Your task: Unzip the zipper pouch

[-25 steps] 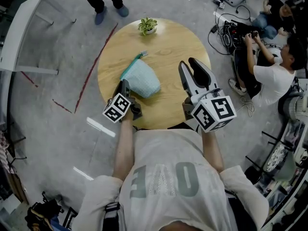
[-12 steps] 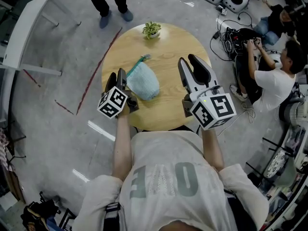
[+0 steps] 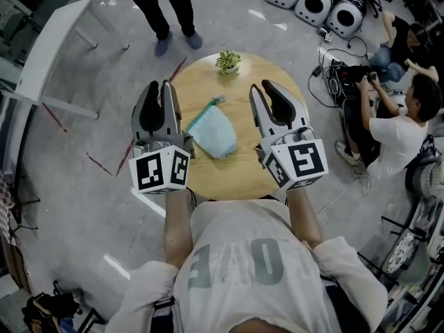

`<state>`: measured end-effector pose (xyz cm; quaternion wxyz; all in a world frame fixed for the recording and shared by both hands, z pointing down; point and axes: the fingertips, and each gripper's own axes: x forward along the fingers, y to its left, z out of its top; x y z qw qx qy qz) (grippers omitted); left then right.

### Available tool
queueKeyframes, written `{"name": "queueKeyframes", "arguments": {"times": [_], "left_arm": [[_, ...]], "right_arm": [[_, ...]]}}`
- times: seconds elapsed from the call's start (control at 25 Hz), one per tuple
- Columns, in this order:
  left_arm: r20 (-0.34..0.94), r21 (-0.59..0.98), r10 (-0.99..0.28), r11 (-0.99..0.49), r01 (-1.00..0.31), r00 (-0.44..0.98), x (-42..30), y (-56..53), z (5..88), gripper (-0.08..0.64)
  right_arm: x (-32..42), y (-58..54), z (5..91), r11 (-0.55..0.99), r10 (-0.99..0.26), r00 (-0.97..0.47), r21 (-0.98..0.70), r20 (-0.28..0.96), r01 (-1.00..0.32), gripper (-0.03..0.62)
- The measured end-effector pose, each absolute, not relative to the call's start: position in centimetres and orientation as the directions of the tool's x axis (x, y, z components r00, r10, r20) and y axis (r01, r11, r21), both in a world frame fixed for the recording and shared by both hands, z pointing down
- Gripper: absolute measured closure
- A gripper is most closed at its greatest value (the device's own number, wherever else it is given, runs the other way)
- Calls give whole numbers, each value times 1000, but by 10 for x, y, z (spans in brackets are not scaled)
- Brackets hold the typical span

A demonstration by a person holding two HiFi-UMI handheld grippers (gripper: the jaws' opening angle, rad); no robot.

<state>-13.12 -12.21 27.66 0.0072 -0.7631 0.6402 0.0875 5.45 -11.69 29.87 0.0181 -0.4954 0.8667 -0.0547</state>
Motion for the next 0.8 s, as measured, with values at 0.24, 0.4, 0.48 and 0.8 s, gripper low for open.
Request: {"name": "queueKeyframes", "arguments": {"times": [0.24, 0.4, 0.48, 0.8], "left_arm": [[-220, -41, -961, -165, -985, 170, -116, -91, 239, 522], [-219, -82, -959, -166, -983, 180, -111, -86, 244, 529], [-215, -84, -959, -170, -982, 184, -110, -85, 248, 529], [-202, -76, -962, -174, -982, 186, -109, -82, 252, 532]], "right_arm": [[44, -114, 286, 507, -861, -508, -78, -15, -858, 533], [41, -113, 289, 493, -870, -493, -64, -15, -868, 556], [40, -112, 291, 486, -874, -486, -46, -12, -873, 562], [37, -108, 292, 491, -871, -491, -43, -4, -870, 563]]}}
